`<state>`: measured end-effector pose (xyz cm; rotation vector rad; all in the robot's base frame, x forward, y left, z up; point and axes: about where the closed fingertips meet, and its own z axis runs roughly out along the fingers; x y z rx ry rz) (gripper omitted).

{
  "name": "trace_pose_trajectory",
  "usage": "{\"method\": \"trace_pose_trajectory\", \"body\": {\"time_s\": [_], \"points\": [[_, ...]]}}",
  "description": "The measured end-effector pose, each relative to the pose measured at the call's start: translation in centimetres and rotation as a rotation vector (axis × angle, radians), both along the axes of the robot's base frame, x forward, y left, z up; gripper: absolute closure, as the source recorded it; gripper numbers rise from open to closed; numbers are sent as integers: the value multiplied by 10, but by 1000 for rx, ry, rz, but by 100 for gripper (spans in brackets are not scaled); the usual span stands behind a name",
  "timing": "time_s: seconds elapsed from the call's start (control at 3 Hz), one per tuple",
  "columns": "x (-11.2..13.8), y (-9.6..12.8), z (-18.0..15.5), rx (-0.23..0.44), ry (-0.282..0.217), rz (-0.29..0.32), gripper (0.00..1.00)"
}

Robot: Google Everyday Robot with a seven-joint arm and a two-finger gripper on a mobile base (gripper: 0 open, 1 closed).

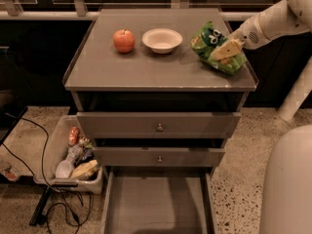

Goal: Place green rice chip bag into bottom drawer

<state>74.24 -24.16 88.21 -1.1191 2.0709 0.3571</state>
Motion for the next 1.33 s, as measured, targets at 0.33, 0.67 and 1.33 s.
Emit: {"method": "trace_pose_trajectory", "body": {"time_s": [0.33, 0.67, 1.33], "points": [[0, 0, 0, 0, 0, 0, 88], [0, 0, 0, 0, 0, 0, 100], [-44, -6, 14, -31, -40, 80, 100]]}}
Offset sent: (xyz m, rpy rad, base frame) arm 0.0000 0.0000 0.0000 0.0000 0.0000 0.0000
